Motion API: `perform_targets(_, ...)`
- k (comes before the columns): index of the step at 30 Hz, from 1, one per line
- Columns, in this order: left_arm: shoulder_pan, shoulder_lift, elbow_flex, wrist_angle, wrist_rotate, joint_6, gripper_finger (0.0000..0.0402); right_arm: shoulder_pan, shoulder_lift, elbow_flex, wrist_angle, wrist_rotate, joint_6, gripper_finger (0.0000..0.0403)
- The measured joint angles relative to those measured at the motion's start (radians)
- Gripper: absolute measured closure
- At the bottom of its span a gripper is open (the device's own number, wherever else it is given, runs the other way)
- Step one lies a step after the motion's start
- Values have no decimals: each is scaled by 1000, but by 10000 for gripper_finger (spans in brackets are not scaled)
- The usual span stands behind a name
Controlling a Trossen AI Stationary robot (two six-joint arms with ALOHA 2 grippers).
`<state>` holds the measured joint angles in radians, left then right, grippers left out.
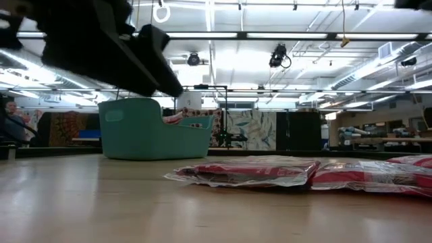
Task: Sort popcorn bags into baskets
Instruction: Put the popcorn bag into the green bin
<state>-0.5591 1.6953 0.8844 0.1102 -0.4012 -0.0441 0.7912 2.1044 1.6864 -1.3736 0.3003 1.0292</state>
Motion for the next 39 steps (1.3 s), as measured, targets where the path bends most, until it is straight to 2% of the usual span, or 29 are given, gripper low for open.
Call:
perform_targets(4, 2, 97, 78, -7, 0, 72, 173, 35, -26, -45, 78, 42, 67, 287)
perform_targets(10, 14, 212, 190, -13, 6, 127, 161, 48, -92, -189, 281, 82, 67, 294)
perform_targets(18, 51, 290, 242, -68, 20, 156, 163, 30, -268, -438, 666, 204, -39, 319)
perform_targets(25, 85, 329, 243, -79, 22, 190, 172, -8, -293, -475, 840, 223, -170, 322)
perform_targets(29, 93, 332, 244, -97, 21, 195, 220, -37, -273, -475, 921, 224, -252, 324)
perform_targets(32, 97, 332, 243, -112, 22, 196, 280, -63, -257, -476, 990, 227, -335, 325)
perform_targets(37, 98, 332, 243, -148, 23, 187, 383, -93, -258, -475, 1007, 234, -411, 326)
perform_targets(39, 98, 332, 243, -162, 23, 184, 392, -96, -255, -470, 1007, 242, -456, 326)
